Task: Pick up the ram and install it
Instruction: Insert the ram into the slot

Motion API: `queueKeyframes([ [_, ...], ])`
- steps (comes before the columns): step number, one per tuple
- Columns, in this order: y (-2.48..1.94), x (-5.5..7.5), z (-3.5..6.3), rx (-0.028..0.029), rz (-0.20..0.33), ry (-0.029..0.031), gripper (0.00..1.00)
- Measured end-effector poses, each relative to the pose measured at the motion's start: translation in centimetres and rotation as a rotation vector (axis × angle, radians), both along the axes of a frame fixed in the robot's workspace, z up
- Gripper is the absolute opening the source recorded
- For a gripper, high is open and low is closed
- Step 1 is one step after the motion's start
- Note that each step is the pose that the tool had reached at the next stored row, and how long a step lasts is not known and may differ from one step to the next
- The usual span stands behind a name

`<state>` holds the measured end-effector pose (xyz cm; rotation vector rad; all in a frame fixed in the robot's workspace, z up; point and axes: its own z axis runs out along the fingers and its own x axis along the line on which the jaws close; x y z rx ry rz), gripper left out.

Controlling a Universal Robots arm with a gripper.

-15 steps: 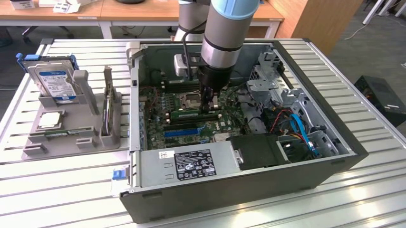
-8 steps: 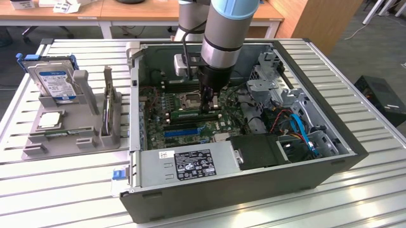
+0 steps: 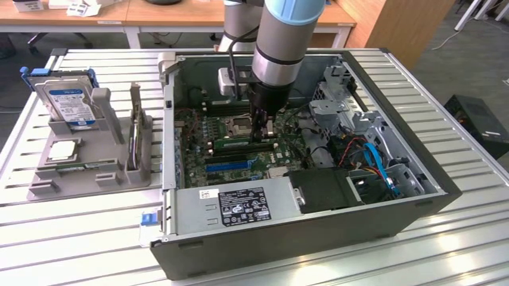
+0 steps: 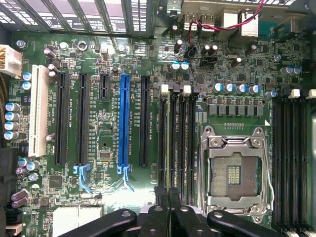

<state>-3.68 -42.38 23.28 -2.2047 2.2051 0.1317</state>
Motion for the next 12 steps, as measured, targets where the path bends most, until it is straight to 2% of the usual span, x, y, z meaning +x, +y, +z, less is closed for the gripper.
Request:
queueKeyframes([
  [9,-0.01,0.00,0.04,0.0005,0.001,0.0001,0.12],
  [12,0.00,0.01,0.42,-0.0011,0.001,0.0000,0.12],
])
